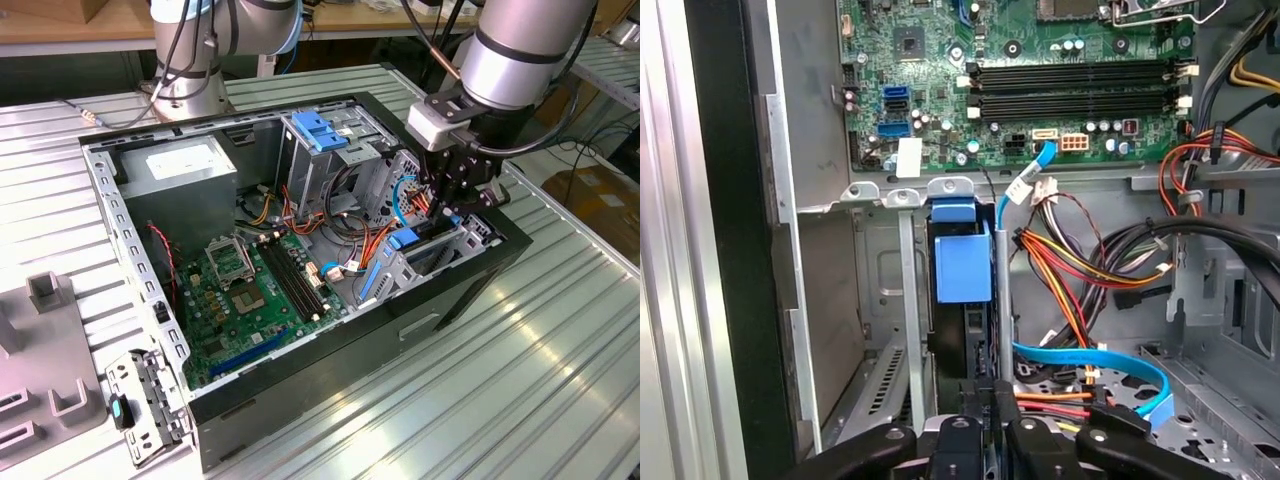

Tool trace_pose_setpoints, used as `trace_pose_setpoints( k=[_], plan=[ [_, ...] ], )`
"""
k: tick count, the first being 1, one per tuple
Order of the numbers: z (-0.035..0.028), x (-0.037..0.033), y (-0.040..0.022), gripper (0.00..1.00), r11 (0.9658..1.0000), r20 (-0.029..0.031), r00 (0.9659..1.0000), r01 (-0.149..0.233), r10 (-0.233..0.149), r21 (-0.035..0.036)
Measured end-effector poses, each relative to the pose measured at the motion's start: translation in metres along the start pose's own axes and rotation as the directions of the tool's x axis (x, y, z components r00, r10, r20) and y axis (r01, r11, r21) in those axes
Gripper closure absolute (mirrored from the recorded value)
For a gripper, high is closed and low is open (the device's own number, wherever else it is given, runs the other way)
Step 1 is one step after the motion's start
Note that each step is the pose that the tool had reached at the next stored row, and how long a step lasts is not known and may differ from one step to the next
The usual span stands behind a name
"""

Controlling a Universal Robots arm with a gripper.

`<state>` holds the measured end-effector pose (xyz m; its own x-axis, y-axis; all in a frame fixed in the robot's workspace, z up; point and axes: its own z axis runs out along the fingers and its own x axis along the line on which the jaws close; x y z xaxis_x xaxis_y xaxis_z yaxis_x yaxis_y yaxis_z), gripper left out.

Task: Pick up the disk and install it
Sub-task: 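Insert the first disk wire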

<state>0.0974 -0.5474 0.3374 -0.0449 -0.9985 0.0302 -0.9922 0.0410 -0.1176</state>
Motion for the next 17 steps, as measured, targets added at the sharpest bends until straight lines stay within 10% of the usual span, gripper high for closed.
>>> trace_pose_setpoints(
  k=[5, 10, 17],
  plan=[
    [-0.0004, 0.0005, -0.0001, 0.82, 1.0000, 0.0024, 1.0000, 0.000, 0.000, 0.0002],
    [-0.0145, 0.0009, -0.0017, 0.76, 1.0000, 0.0013, 1.0000, 0.000, 0.000, 0.0003],
    [-0.0164, 0.0010, -0.0019, 0.89, 1.0000, 0.0011, 1.0000, 0.000, 0.000, 0.0003]
  ],
)
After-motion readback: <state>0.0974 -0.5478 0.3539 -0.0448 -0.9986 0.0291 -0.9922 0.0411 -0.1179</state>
